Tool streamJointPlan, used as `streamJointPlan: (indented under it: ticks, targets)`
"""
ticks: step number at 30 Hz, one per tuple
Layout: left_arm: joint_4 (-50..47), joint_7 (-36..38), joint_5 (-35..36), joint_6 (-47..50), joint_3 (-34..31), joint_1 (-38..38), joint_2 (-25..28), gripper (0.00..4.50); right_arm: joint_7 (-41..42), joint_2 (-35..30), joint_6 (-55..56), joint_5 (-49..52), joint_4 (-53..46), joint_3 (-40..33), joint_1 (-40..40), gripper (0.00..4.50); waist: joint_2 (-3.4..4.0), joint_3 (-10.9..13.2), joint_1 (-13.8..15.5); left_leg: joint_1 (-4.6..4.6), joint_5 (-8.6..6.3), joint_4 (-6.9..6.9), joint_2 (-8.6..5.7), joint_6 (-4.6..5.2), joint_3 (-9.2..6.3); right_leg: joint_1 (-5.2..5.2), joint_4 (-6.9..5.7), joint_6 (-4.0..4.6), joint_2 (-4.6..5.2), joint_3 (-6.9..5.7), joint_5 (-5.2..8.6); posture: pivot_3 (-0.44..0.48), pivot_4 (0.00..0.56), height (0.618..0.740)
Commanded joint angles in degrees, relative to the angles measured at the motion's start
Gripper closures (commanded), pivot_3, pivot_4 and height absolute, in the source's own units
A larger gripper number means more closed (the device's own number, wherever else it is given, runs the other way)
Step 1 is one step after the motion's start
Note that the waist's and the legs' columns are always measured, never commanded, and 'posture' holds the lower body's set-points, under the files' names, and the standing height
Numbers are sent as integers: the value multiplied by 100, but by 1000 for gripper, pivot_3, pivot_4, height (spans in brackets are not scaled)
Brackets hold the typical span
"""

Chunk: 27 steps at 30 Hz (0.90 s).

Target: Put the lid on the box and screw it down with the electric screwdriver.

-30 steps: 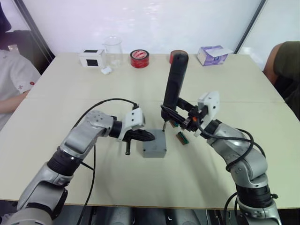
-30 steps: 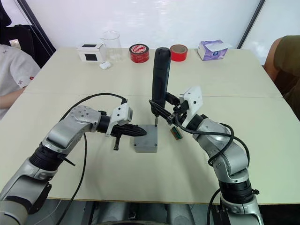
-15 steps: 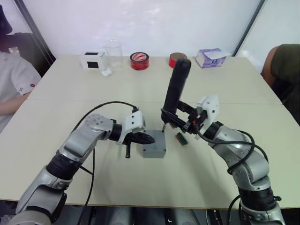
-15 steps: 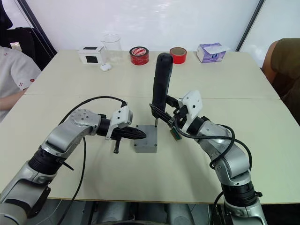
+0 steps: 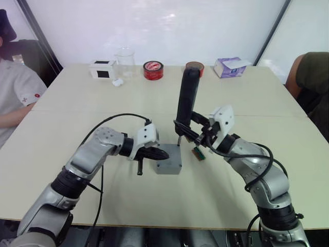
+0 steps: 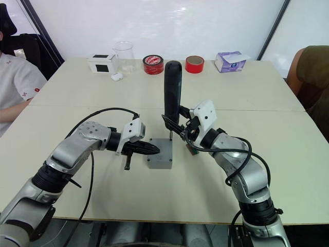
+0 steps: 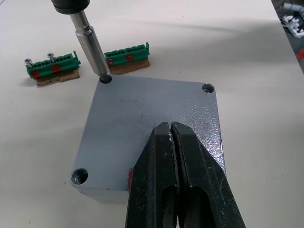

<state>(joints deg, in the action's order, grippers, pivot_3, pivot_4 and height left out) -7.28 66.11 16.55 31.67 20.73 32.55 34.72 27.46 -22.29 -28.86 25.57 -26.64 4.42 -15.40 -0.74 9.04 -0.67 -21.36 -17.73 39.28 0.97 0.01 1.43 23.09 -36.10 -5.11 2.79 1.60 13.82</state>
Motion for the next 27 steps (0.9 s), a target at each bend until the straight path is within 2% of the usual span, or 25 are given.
streamJointPlan:
  ticks: [1,27]
  targets:
    - [83,-29,-166,-10,110,-32,-16,4500,52,-16,-208,-62,262,134,281,2649,0,0,-1,0,0,0,0,0,0,0,0,0,0,0,0,0,150,740]
    - [-47,-153,-181,33,137,-227,-192,4500,180,-252,-399,3,177,19,132,2649,0,0,-1,-1,0,-9,17,0,-1,4,5,8,4,0,15,0,150,740]
